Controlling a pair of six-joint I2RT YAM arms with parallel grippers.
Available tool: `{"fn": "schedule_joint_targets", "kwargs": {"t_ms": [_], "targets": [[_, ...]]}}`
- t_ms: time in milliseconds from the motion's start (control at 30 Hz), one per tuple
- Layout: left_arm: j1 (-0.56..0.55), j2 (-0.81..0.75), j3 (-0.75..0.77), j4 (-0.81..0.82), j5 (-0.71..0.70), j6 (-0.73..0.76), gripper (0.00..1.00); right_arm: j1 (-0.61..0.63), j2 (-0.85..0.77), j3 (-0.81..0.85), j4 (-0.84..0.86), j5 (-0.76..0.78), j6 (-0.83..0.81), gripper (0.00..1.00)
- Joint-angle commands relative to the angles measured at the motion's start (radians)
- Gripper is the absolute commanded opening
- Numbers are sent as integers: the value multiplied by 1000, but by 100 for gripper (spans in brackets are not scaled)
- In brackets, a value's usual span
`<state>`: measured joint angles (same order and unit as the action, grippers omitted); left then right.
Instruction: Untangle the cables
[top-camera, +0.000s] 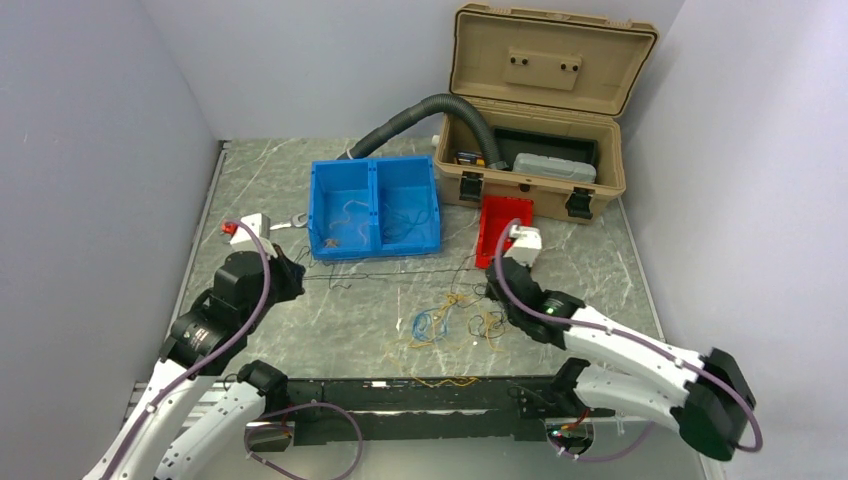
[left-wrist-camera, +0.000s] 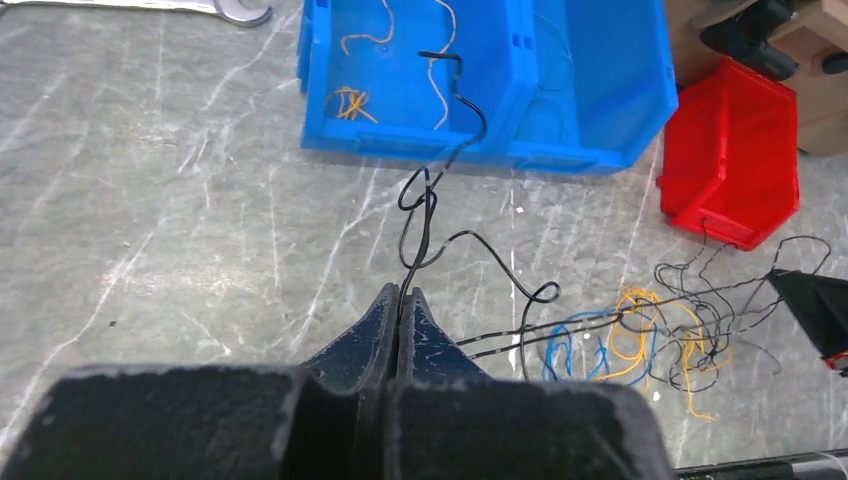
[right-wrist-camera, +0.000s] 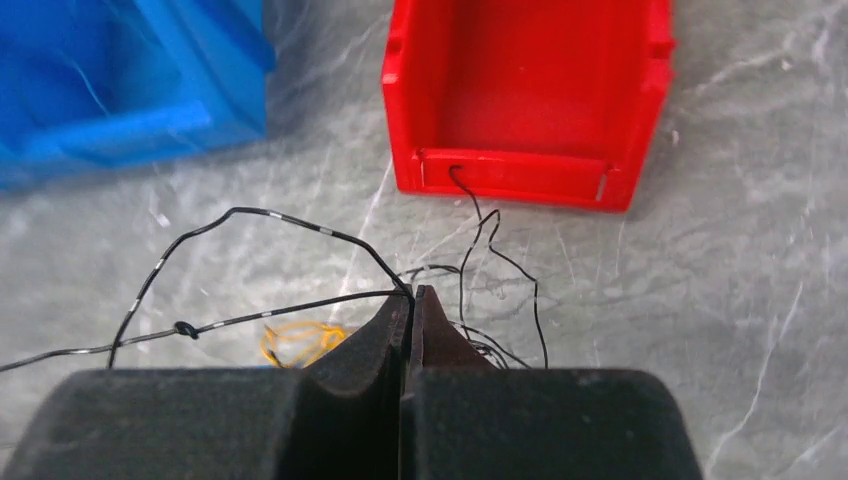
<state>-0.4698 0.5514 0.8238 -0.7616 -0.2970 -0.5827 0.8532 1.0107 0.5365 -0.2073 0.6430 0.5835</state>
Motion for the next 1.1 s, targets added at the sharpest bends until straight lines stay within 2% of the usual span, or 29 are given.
{"fn": "schedule_joint_targets", "kwargs": {"t_ms": [0, 67, 233, 367, 400, 533, 567, 633, 700, 800, 1067], "targets": [[7, -21, -8, 6, -59, 4, 0, -78, -151, 24, -295, 186, 257, 0], [8, -18, -9, -4, -60, -2, 0, -80, -212, 21, -334, 211, 281, 0], [7, -1, 35, -139, -229, -112, 0, -100, -297, 58, -535, 320, 443, 0], [7, -16, 27, -111, -214, -90, 0, -105, -344, 54, -521, 292, 403, 0], [7, -25, 14, -68, -164, -51, 0, -105, -352, 50, -494, 272, 364, 4], [7, -65, -50, 168, 209, 129, 0, -104, -390, 27, -296, 103, 127, 40], [7, -71, -65, 216, 288, 149, 0, -104, -404, 19, -249, 44, 76, 49], [7, -72, -88, 287, 412, 167, 0, -105, -436, 1, -148, -110, -30, 75], [7, -59, -98, 335, 504, 178, 0, -105, -450, -13, -68, -230, -88, 90], [7, -33, -90, 359, 592, 195, 0, -105, -426, -11, 6, -384, -146, 96], [7, -5, -75, 425, 727, 222, 0, -101, -311, 6, 176, -742, -233, 97]]}}
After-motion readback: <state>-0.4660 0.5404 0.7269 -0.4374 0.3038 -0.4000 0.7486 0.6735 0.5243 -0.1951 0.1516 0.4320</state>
